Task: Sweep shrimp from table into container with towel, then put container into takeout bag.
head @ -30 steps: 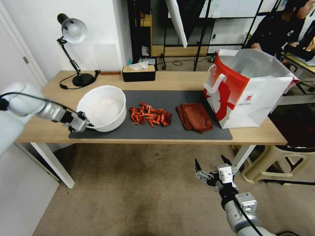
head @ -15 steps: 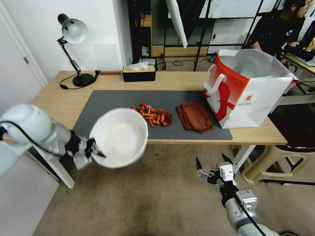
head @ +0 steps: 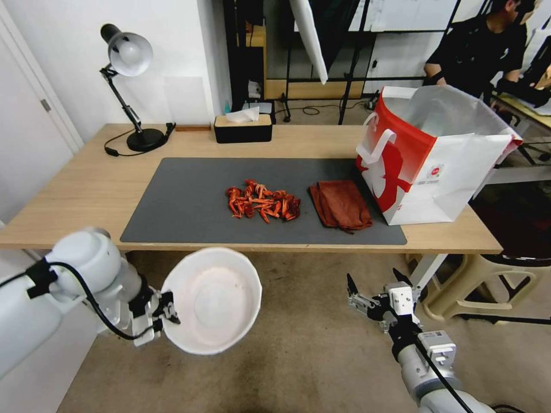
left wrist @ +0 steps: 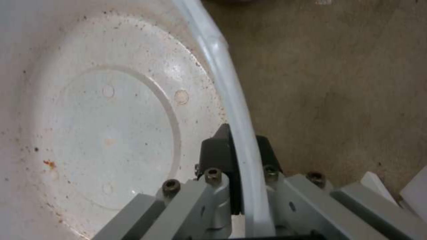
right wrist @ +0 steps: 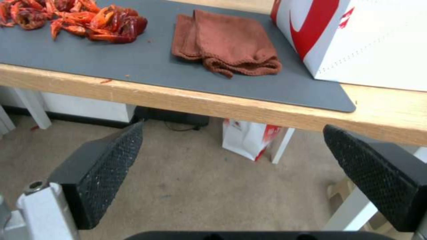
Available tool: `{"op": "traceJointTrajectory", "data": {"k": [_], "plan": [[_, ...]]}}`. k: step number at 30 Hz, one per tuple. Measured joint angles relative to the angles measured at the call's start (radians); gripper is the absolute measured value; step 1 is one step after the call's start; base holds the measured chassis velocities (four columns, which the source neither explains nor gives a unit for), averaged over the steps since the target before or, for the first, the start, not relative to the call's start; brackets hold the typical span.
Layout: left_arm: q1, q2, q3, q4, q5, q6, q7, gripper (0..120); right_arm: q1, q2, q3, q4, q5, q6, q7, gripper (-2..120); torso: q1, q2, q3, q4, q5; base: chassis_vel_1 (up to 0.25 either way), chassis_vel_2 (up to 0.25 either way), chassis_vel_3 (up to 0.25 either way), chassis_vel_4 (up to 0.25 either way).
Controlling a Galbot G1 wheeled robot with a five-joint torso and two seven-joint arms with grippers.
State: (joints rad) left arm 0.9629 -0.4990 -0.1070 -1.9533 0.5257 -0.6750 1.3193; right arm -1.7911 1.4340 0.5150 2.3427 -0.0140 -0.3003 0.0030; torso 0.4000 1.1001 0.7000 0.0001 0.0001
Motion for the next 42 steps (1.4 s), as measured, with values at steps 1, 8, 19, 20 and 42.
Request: {"op": "traceJointTrajectory", "data": {"k": [1, 8, 19, 20, 42], "plan": [[0.0, 0.0, 0.0, 0.0, 0.0, 0.0, 0.0, 0, 0.0, 0.0, 0.0, 0.0, 0.0, 0.0, 0.0, 100, 0.0, 0.0, 0.0, 0.0, 0.0, 0.0, 0.0, 0.0, 0.0], [-0.034, -0.1, 0.048, 0.163, 0.044, -0.015, -0.005, 0, 0.005, -0.006, 0.014, 0.024, 0.021, -0.019, 0.003, 100, 0.0, 0.0, 0.0, -0.0002, -0.0002, 0.0, 0.0, 0.0, 0.0], [-0.143, -0.187, 0.12, 0.292, 0.029, -0.006, -0.068, 0, 0.093, -0.018, 0.025, 0.022, 0.143, 0.006, 0.015, 100, 0.0, 0.0, 0.0, -0.0002, -0.0002, 0.0, 0.0, 0.0, 0.0], [-0.154, -0.192, 0.121, 0.294, 0.029, -0.004, -0.081, 0, 0.119, -0.027, 0.027, 0.012, 0.166, 0.016, 0.014, 100, 0.0, 0.0, 0.0, -0.0004, 0.0, 0.0, 0.0, 0.0, 0.0], [-0.218, -0.206, 0.164, 0.303, 0.068, 0.005, -0.11, 0, 0.586, -0.181, -0.082, -0.351, 0.331, 0.06, -0.019, 100, 0.0, 0.0, 0.0, -0.0002, -0.0001, 0.0, 0.0, 0.0, 0.0]]}}
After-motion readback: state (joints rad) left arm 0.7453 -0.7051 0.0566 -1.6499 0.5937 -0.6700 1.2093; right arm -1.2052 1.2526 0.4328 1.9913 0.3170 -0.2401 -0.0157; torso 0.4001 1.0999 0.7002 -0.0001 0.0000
